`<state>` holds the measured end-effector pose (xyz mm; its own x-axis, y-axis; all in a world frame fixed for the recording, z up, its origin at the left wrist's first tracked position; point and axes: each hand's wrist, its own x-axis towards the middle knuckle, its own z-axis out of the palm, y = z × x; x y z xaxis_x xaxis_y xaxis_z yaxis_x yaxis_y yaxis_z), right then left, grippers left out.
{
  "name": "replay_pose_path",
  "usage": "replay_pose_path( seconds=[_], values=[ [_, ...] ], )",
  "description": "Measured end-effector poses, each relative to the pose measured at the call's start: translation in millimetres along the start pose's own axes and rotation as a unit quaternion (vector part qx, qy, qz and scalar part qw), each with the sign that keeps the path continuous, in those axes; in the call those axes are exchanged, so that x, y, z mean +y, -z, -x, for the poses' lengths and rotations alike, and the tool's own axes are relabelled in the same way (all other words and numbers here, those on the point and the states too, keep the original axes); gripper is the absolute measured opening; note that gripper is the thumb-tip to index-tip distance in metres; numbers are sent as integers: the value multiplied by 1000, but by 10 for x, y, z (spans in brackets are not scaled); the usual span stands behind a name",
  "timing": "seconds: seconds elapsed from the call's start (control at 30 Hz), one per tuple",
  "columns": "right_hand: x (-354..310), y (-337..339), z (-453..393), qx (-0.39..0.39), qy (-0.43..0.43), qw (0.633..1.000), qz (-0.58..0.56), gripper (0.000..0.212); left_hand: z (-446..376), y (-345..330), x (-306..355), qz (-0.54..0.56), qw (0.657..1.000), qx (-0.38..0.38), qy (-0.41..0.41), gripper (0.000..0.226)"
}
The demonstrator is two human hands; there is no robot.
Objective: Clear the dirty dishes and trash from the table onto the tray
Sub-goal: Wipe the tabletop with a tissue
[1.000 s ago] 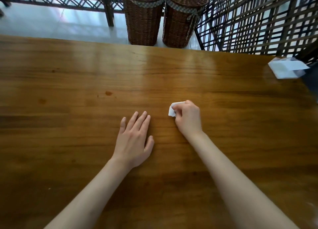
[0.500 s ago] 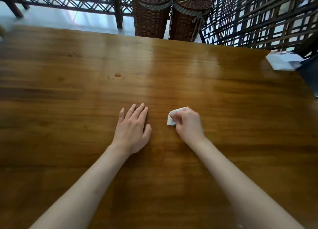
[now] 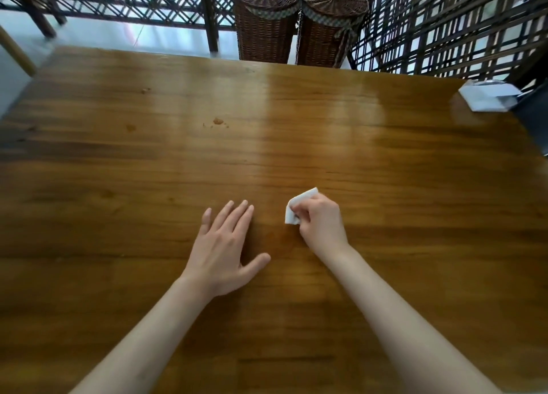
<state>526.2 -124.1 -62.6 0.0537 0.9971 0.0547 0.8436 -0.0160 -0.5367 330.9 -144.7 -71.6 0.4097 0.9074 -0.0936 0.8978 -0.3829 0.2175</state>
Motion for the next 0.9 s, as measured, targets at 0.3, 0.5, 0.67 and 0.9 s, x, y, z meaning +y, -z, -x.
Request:
replay_pose_path(
  seconds=[0.3,0.5,0.67,0.9],
  values=[
    [-196,-175,272,15,9,1000,25,23,217,-141,-28,-38,999,-9,3,98],
    [-289,-188,406,-66,100,992,41,22,224,-133,-38,-54,998,-8,2,98],
    [-128,-106,315,6,19,998,62,24,229,-136,-14,-53,999,-9,7,99],
    [267,177,322,-2,10,996,87,24,226,-141,-27,-64,998,-11,9,100]
  ],
)
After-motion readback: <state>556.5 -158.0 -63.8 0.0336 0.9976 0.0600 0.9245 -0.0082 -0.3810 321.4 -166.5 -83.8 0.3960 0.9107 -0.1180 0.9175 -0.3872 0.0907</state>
